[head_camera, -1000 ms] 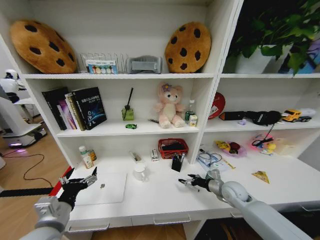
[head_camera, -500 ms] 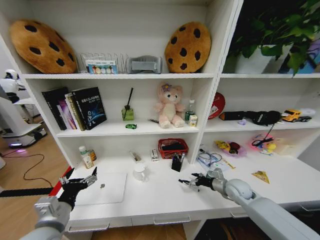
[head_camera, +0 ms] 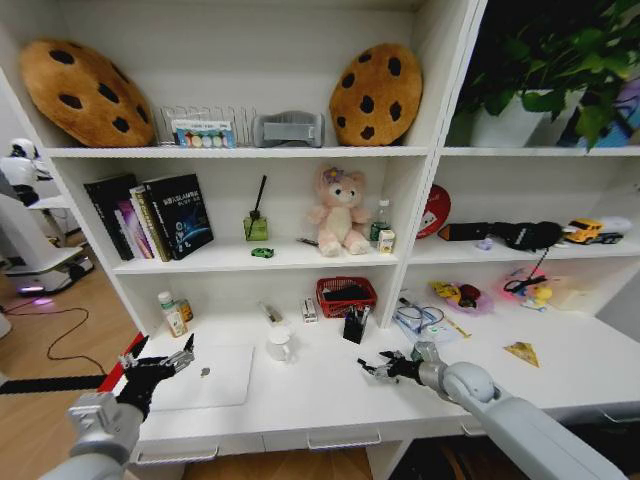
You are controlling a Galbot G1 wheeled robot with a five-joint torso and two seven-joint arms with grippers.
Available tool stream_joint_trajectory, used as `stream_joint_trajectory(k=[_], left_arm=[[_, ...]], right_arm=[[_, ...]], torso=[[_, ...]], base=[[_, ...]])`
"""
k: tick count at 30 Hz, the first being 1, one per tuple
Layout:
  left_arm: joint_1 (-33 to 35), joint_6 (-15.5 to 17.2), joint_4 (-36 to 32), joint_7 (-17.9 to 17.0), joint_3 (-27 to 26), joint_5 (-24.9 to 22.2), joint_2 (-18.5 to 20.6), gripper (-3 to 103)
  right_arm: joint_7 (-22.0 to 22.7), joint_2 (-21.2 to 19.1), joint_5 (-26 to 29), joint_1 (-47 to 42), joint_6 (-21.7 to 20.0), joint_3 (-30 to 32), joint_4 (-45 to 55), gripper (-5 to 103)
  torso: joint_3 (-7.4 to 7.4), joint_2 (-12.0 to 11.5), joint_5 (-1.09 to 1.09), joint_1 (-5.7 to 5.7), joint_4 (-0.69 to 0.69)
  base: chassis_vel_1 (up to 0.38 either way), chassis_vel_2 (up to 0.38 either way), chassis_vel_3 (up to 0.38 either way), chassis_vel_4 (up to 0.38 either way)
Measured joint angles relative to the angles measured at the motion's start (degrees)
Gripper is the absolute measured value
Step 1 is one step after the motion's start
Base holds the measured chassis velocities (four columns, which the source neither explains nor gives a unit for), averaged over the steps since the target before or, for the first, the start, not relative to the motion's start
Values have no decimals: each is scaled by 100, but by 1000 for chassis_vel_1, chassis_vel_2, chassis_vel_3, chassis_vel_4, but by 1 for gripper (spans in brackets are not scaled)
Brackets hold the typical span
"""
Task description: Organize the objects on the table.
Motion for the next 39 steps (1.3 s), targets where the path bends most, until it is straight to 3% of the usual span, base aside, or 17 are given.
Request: stream_joint_trajectory(k=[2, 21, 32, 37, 39], left_arm=[[0, 0, 0, 0, 0, 0, 0, 100], [0, 0, 0, 0, 0, 0, 0, 100], [0, 0, 0, 0, 0, 0, 0, 100], [0, 0, 0, 0, 0, 0, 0, 100], [0, 0, 0, 0, 0, 0, 0, 100]], right_arm=[[-17, -2, -12, 8, 4, -17, -7, 88], [-187, -78, -180, -50, 49, -168, 16, 13], [-172, -80, -155, -117, 48, -85, 86, 10], [-57, -74, 57, -180, 93, 86, 331, 10], [100, -46, 266, -193, 289, 221, 541, 10]], torso=[[0, 0, 0, 0, 0], [-1, 0, -1, 0, 0], [0, -1, 1, 0, 0], [0, -2, 0, 0, 0], [0, -1, 0, 0, 0]], base=[[0, 0, 0, 0], [0, 0, 0, 0], [0, 0, 0, 0], [0, 0, 0, 0], [0, 0, 0, 0]])
